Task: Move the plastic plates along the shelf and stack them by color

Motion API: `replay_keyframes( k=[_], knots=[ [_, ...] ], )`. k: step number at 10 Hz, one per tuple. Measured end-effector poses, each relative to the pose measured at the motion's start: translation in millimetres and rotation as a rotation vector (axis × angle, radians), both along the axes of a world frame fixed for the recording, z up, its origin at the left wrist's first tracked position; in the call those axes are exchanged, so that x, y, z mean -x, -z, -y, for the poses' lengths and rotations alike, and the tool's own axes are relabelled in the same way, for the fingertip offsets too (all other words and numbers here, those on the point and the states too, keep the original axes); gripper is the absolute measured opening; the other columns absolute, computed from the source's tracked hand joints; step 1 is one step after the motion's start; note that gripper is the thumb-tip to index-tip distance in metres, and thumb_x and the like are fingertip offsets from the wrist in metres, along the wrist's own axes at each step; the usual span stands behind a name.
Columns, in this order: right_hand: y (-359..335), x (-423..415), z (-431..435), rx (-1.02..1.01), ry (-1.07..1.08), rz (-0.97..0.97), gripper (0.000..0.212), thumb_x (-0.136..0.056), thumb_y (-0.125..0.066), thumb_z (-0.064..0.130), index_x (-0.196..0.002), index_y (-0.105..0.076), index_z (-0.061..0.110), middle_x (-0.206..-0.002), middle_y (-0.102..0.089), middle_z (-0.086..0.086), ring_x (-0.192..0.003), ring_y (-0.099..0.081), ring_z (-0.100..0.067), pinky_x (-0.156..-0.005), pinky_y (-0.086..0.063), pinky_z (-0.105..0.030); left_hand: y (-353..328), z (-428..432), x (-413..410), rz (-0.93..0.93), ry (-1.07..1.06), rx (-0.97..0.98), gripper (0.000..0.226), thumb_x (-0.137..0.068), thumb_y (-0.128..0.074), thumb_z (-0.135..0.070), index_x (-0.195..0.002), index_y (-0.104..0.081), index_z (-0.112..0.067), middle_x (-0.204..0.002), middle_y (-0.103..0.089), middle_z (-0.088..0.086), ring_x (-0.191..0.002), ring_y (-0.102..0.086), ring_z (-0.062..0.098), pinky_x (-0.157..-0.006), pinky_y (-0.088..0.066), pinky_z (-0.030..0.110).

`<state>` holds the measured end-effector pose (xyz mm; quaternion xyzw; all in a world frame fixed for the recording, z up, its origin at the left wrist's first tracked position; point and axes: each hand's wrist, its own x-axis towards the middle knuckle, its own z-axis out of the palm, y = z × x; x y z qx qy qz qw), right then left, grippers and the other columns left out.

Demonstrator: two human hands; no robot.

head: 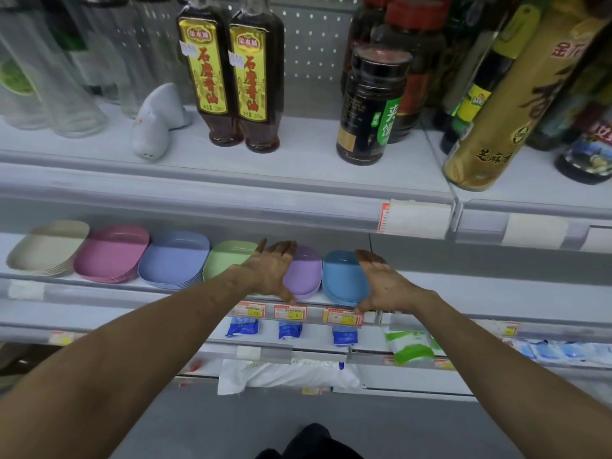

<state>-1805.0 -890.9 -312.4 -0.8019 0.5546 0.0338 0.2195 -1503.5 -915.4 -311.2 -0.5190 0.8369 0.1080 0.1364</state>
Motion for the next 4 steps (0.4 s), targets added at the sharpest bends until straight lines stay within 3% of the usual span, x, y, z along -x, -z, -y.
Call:
replay_keyframes(
  k=[1,4],
  knots=[
    [0,-1,-2,0.016,0.006,-0.014,0.139,-0.059,-0.088,0.059,-0.162,-0.004,0.019,-0.167,-0.016,-0.003,-0.153,-0.018,-0.024,-0.123,-0.023,-0.034,2,-1,-1,-0.009,0.000,0.001,0.139,-0.070,-0.070,-0.080,-0.162,0.008,-0.011,-0.172,0.000,0.011,-0.158,-0.001,0.027,-0.127,0.001,0.053],
    [7,3,-11,0.032,-0.004,-0.004,0.141,-0.068,-0.084,0.060,-0.163,0.013,0.024,-0.171,0.013,0.005,-0.158,0.007,-0.015,-0.127,-0.009,-0.033,7,-18,-14,-0.017,0.007,0.094,0.129,-0.078,-0.058,-0.082,-0.162,0.007,-0.009,-0.171,0.008,0.010,-0.158,0.005,0.024,-0.127,0.001,0.053]
  ],
)
